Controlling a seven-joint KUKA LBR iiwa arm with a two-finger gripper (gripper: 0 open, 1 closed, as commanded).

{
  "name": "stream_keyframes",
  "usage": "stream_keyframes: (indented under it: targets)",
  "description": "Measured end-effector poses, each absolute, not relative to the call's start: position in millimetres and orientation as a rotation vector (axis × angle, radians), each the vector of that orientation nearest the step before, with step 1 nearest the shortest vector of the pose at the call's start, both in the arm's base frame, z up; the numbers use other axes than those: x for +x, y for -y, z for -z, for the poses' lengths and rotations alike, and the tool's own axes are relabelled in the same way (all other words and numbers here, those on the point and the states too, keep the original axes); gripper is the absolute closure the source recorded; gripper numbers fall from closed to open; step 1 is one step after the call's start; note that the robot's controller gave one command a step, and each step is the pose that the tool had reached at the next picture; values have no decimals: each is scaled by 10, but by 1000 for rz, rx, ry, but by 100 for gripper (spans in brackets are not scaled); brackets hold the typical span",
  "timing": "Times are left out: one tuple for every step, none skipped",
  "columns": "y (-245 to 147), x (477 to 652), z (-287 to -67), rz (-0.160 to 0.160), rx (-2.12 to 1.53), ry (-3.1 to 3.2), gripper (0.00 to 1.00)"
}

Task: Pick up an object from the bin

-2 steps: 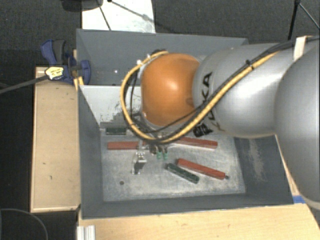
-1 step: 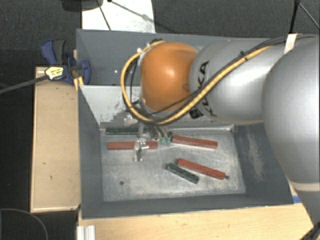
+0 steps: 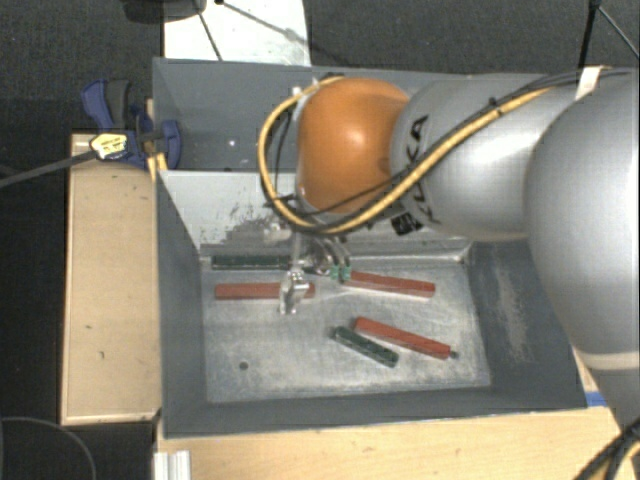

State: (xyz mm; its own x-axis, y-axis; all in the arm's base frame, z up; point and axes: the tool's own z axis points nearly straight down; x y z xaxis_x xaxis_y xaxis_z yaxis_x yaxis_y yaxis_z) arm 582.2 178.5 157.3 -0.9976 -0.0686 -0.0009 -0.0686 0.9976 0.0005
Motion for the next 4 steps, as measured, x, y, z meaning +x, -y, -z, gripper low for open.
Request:
stream_keyframes:
  targets:
    - [-1700,5877,-1389,-1,-377,-3117,0]
    - [-1630,5916,-758,-12,-107,-3114,0]
    - [-1579,5985,-811,-13,-287,-3111,100]
    - [-1579,5984,-811,-13,-283,-3112,100]
